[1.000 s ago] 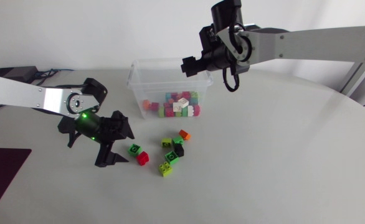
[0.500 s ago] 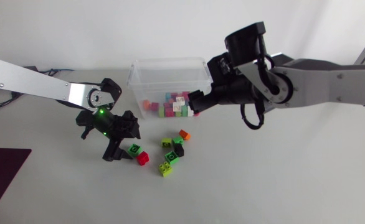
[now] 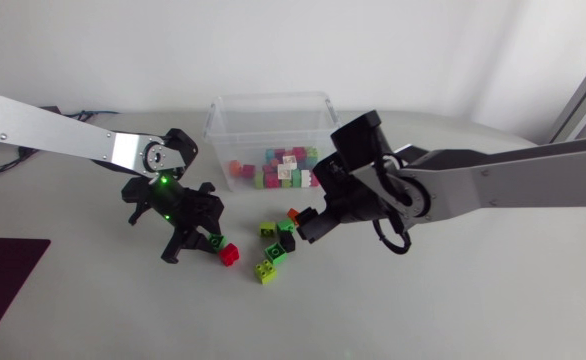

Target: Place the duplo bricks in the container

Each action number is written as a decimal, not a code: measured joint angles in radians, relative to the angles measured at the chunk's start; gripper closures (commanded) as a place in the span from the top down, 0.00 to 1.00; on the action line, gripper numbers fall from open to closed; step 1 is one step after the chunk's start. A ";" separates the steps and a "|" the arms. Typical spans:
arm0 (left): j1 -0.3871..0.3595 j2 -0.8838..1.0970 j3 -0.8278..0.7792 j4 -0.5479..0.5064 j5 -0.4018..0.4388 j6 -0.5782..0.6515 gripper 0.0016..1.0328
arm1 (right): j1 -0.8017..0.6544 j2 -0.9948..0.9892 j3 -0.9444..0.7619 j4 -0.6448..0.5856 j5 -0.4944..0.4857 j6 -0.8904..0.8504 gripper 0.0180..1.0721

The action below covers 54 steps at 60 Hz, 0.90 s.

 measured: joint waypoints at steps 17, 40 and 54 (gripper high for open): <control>0.045 -0.136 -0.035 -0.021 0.035 -0.002 0.21 | 0.000 0.148 0.029 0.078 0.090 -0.128 0.90; 0.119 -0.279 -0.035 -0.067 0.143 -0.018 0.21 | 0.013 0.312 0.160 0.096 0.150 -0.205 0.90; 0.151 -0.323 -0.023 -0.100 0.203 -0.047 0.21 | 0.040 0.361 0.225 0.084 0.186 -0.232 0.86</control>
